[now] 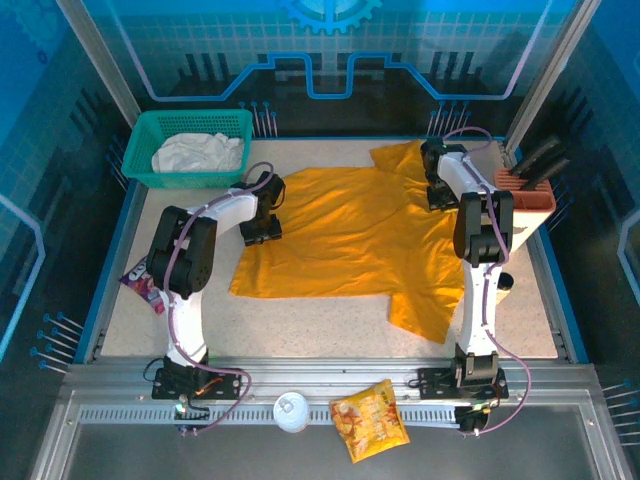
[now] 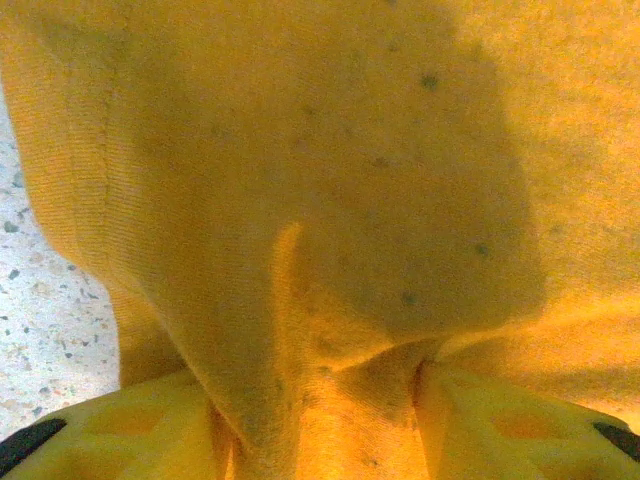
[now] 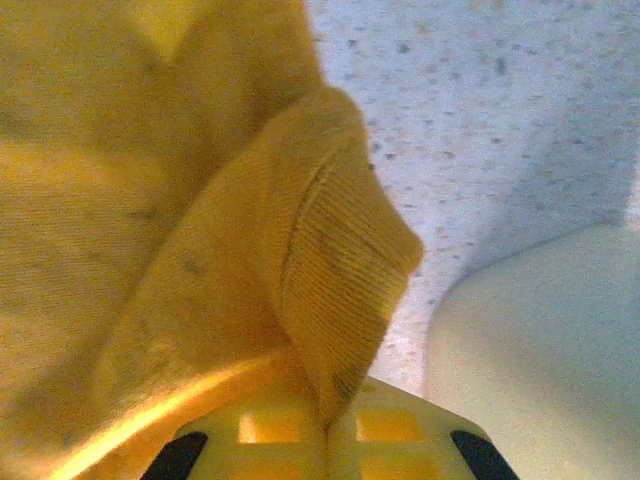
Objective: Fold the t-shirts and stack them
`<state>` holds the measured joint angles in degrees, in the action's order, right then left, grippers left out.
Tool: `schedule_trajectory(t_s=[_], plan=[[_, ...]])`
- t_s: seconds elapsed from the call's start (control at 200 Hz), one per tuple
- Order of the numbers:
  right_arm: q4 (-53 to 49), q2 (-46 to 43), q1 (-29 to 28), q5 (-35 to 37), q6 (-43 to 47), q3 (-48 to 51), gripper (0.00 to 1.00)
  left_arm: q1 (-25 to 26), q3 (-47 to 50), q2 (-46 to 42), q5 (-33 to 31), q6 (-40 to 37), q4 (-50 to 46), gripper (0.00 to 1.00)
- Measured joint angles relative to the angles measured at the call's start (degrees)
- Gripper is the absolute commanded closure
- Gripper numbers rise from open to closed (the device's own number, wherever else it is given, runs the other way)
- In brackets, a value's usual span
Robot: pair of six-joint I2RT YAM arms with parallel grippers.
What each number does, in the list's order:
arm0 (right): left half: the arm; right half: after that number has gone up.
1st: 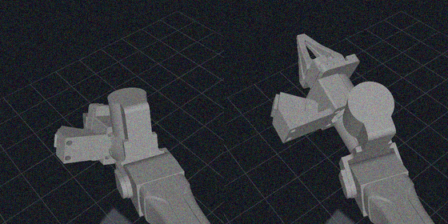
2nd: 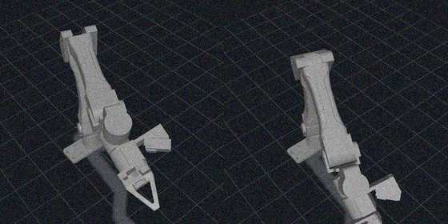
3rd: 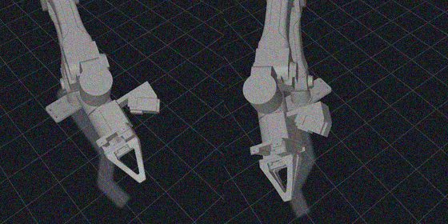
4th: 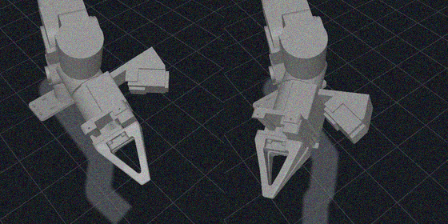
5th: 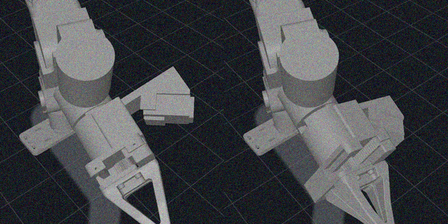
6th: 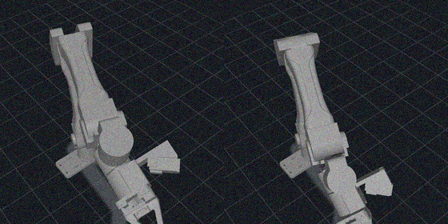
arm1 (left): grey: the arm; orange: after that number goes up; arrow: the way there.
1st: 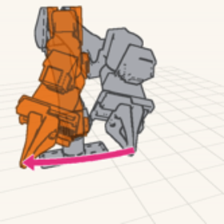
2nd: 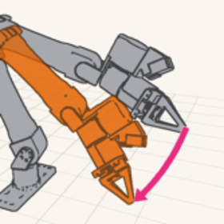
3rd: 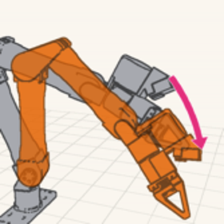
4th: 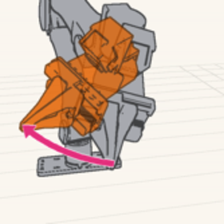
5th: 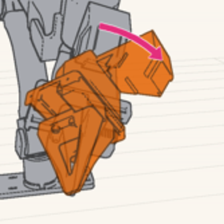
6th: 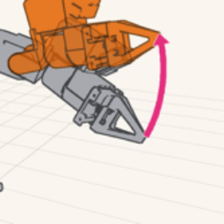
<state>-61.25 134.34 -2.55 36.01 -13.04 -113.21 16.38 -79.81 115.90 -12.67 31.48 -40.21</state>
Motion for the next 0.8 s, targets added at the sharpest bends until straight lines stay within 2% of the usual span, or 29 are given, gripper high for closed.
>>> schedule_trajectory(t_s=[0.13,0.23,0.315,0.37,0.56,0.701,0.756,0.801], plan=[[-1.22,0.00,0.00,2.78,-0.33,0.00,0.78,0.02,-0.04,0.00,-0.15,0.00,-0.04,0.49],[-1.79,0.00,-0.02,3.39,-0.76,0.00,0.66,0.02,-0.04,0.00,-0.13,-0.11,-0.07,0.42],[-2.10,-0.22,-0.09,3.65,-0.92,0.00,0.64,0.04,-0.11,-0.02,0.02,-0.44,-0.15,0.33],[-2.23,-0.68,-0.33,3.67,-0.83,0.09,0.59,0.04,-0.37,-0.02,0.09,-0.50,-0.37,0.28],[-1.79,-7.08,-3.28,3.26,-0.87,3.45,0.58,1.55,-3.06,-0.59,0.70,-2.16,-2.62,0.18],[0.85,-16.09,-7.45,1.62,-1.79,12.20,0.66,2.91,-5.16,-4.50,1.55,-3.19,-3.02,0.14],[2.14,-19.41,-8.81,0.22,-2.34,16.98,0.83,3.08,-5.25,-7.32,1.73,-3.39,-3.04,0.12],[3.78,-22.12,-9.53,-1.36,-3.65,21.88,0.93,3.08,-5.18,-9.49,1.77,-3.41,-2.99,0.11]])
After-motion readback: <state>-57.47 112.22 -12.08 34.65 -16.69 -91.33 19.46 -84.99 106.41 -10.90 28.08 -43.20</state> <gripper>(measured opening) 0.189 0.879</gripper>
